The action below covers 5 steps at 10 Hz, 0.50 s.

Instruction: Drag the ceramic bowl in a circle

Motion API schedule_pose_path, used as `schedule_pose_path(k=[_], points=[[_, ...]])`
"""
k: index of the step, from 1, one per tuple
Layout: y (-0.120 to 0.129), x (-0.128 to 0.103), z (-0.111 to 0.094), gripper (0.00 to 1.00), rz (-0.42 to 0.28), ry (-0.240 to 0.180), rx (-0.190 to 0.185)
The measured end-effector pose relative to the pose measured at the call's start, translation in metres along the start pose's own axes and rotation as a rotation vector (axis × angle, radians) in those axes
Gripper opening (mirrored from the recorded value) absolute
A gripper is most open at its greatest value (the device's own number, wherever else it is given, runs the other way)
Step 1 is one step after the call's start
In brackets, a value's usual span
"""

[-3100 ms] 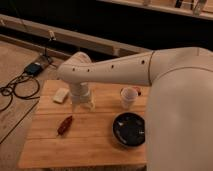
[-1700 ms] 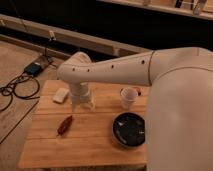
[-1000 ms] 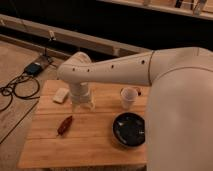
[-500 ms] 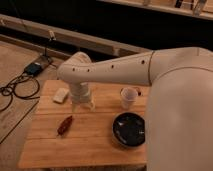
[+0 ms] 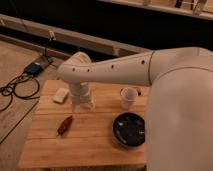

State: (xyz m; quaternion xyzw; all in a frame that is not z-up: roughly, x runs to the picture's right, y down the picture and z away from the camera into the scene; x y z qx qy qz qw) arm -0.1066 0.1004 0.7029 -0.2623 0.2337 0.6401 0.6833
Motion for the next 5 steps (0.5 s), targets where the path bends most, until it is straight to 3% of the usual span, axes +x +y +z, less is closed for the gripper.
schedule_pose_path(k=[2,5], points=[[-0.005,-0.01,0.001,0.65,0.02,0.007,0.013],[-0.024,-0.044,0.019,0.65,0.089,-0.003,0.007]])
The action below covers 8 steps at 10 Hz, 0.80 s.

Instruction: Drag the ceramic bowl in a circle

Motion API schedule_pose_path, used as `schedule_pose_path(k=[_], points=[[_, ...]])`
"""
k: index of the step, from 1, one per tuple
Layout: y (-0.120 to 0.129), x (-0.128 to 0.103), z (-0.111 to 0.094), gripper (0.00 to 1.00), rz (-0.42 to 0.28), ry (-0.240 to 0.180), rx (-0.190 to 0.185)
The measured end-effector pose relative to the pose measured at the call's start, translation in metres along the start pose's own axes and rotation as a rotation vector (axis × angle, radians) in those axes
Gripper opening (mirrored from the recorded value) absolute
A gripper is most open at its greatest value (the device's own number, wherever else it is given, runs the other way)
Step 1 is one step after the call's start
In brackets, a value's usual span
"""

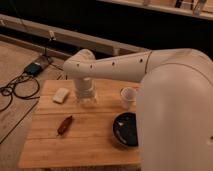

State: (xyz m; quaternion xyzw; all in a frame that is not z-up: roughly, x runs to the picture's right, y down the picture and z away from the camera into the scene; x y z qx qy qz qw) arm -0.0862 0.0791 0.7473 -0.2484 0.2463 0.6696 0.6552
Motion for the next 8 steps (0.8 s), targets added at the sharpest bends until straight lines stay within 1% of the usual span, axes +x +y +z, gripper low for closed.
schedule_pose_path(k=[2,4,5,6,7,8], points=[[-0.011,-0.013,0.016,0.65,0.038,-0.003,-0.017],[-0.032,-0.018,0.038,0.65,0.088,0.005,-0.035],[-0.044,-0.014,0.053,0.65,0.114,0.015,-0.043],[-0.054,-0.011,0.063,0.65,0.136,0.018,-0.048],[-0.064,-0.007,0.073,0.65,0.164,0.02,-0.053],[-0.07,-0.004,0.078,0.65,0.182,0.018,-0.053]])
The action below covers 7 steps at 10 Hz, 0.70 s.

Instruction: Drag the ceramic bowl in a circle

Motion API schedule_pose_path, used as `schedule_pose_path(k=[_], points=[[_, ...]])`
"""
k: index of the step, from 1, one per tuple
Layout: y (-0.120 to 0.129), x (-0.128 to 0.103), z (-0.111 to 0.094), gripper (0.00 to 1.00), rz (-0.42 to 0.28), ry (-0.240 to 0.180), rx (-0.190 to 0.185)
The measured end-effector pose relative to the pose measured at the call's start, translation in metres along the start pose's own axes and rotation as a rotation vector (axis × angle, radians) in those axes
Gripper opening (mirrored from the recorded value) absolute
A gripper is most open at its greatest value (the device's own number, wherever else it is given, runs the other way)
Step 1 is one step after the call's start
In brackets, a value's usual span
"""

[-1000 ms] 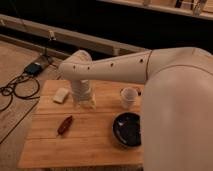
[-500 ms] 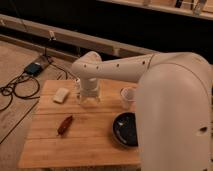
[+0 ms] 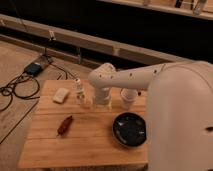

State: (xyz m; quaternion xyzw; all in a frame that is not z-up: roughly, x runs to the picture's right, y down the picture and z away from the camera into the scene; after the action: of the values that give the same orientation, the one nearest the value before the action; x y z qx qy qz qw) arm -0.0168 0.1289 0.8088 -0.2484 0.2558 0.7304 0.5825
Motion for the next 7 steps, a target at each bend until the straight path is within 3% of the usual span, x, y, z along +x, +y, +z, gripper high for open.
schedule_pose_path(k=[7], points=[[-0.043,0.032,0.017,0.65,0.141,-0.02,0.021]])
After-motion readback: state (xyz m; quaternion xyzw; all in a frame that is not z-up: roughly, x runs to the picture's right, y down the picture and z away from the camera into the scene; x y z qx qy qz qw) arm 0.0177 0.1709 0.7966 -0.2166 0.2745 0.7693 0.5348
